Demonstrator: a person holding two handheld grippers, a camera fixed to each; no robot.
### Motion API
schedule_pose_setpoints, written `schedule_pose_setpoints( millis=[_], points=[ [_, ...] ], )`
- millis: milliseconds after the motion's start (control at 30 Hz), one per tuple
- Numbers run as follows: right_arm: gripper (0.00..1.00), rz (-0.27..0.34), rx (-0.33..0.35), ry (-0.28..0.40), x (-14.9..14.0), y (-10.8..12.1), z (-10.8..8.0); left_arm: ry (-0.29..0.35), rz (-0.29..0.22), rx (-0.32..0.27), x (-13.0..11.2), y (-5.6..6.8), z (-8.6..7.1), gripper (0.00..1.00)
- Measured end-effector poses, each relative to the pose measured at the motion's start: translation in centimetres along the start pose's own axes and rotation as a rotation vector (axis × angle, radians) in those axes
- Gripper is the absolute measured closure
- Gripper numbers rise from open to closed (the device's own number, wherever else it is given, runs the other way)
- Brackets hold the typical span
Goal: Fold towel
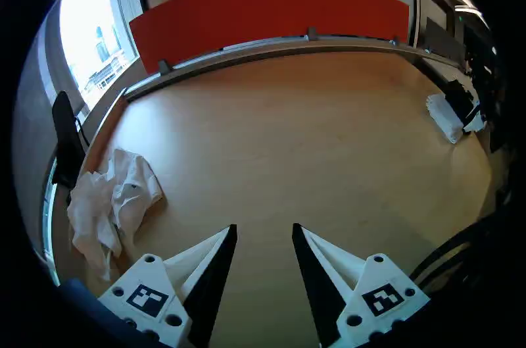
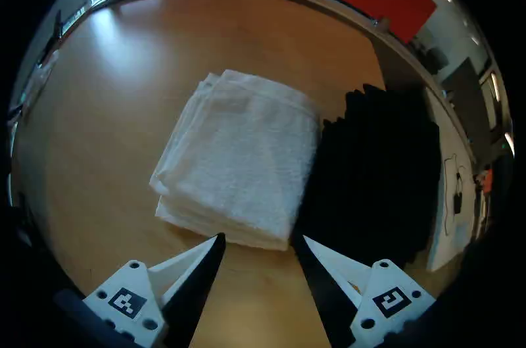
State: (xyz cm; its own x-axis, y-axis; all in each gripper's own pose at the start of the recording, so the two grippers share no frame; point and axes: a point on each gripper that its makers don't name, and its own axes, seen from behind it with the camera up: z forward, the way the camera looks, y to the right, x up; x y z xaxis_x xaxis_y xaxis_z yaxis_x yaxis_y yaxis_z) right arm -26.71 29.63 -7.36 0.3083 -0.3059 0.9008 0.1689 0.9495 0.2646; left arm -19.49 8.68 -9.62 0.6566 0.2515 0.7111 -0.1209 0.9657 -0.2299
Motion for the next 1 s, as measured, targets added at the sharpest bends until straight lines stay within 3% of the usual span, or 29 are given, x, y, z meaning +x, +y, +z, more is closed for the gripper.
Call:
schedule_pose_setpoints(
  millis=[367, 767, 1000],
  points=[
    [0.19, 0.061, 0.039, 0.058, 1.4, -1.9, -0.9, 0.009, -0.012, 0.001, 0.0, -0.6, -0.4, 0.39],
    [0.19, 0.252, 0.057, 0.143, 3.1, -3.6, -1.0, 0.021, -0.022, -0.001, 0.2, -0.8, -0.6, 0.39],
    [0.19, 0.287, 0.043, 0.167, 3.3, -3.9, -1.1, 0.027, -0.024, 0.0, 0.4, -1.0, -0.7, 0.39]
  ],
)
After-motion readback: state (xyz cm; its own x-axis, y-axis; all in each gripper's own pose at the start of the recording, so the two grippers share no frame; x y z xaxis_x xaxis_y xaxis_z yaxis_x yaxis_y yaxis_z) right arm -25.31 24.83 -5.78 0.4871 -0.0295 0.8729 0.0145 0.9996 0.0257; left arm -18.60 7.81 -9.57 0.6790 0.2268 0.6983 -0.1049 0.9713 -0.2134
